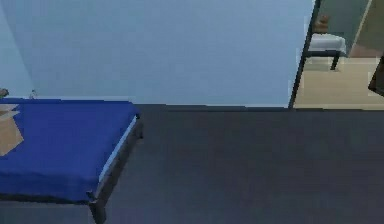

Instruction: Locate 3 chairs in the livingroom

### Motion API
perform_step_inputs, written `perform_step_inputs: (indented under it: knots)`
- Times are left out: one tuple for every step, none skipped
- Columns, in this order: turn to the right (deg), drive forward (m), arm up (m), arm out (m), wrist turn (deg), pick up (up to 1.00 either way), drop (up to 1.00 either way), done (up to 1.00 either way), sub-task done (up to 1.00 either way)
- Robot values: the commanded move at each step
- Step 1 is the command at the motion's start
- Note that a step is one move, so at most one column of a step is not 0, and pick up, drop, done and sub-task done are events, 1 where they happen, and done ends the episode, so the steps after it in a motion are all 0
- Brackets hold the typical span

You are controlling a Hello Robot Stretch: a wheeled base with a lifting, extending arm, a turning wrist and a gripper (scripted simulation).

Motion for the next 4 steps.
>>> perform_step_inputs:
  knots:
    - [3.0, 0.00, 0.00, 0.00, 0.0, 0.00, 0.00, 0.00, 0.00]
    - [0.0, 0.10, 0.00, 0.00, 0.0, 0.00, 0.00, 0.00, 0.00]
    - [39.0, 0.00, 0.00, 0.00, 0.0, 0.00, 0.00, 0.00, 0.00]
    - [0.0, 1.00, 0.00, 0.00, 0.0, 0.00, 0.00, 0.00, 0.00]
